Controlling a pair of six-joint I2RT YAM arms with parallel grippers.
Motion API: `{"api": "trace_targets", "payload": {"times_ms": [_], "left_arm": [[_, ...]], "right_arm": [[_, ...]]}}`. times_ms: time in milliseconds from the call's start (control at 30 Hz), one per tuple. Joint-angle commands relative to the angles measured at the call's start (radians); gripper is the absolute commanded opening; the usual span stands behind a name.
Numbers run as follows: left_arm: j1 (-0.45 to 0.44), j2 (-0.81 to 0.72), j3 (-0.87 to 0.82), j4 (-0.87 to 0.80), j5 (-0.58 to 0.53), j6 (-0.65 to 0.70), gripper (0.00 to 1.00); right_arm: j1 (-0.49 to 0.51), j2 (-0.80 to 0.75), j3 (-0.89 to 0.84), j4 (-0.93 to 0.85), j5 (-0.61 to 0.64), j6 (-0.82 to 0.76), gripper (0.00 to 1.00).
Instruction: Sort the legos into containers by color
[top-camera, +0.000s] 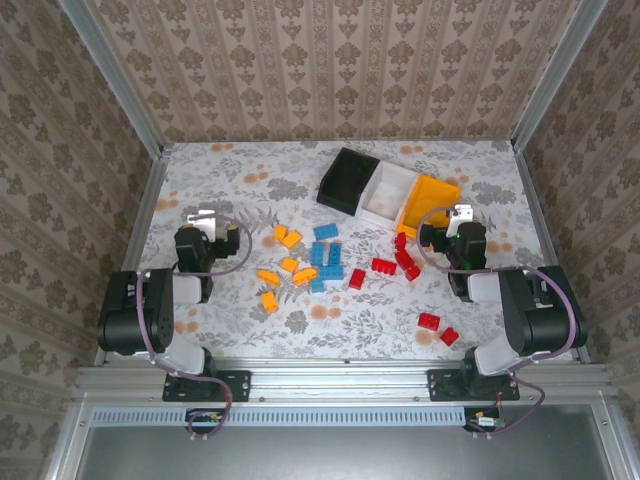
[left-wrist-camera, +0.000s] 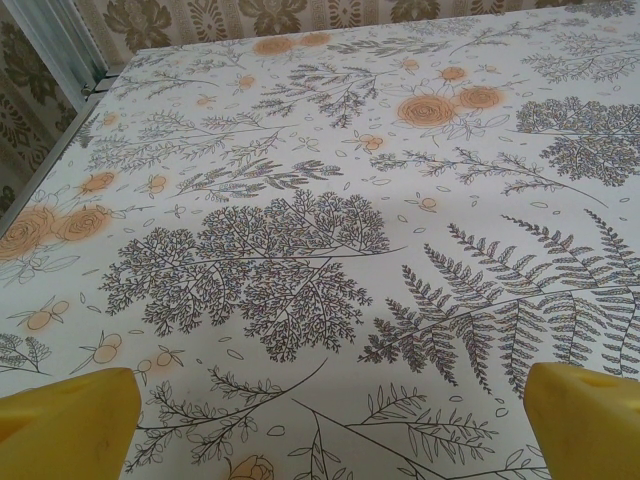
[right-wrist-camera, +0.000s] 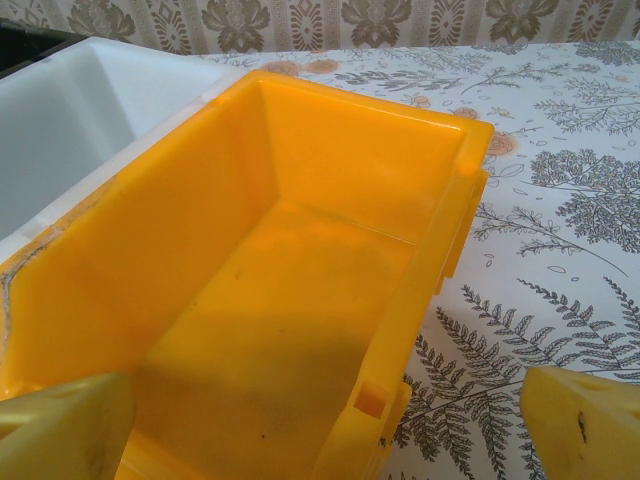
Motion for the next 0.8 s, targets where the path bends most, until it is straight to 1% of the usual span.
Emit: {"api": "trace_targets", "payload": {"times_ms": [0,300,367,433,533,633,700,767], "left_arm": [[0.009,0.005,0.021,0.003,0.01,-0.007,1.0],[0.009,0.003,0.019,0.006,0.01,-0.007,1.0],[0.009,-0.003,0.017,0.005,0.026,0.0,1.0],[0.009,-0.033,0.022,-0.026,0.056,0.015,1.0],[0.002,-0.095,0.062,-0.153,0.06,0.023,1.0],[-0.009,-0.166,0.115,-0.3,0.016,0.017,1.0],[-0.02,-0.217,0.169,-0.427,-0.052,-0.022,1.0],[-0.033,-0.264,0.242,-0.59,-0.167,-0.098,1.0]], "right_arm": [[0.004,0.009,0.016,0.013,0.018,-0.008,1.0],[0.004,0.006,0.013,0.013,0.017,-0.007,1.0],[0.004,-0.004,0.019,-0.004,0.042,0.005,1.0],[0.004,-0.038,0.042,-0.072,0.088,0.021,1.0],[0.003,-0.104,0.14,-0.3,0.127,0.038,1.0],[0.001,-0.153,0.218,-0.439,0.157,0.064,1.0],[-0.008,-0.178,0.271,-0.543,0.187,0.154,1.0],[-0.02,-0.191,0.346,-0.682,0.156,0.202,1.0]]}}
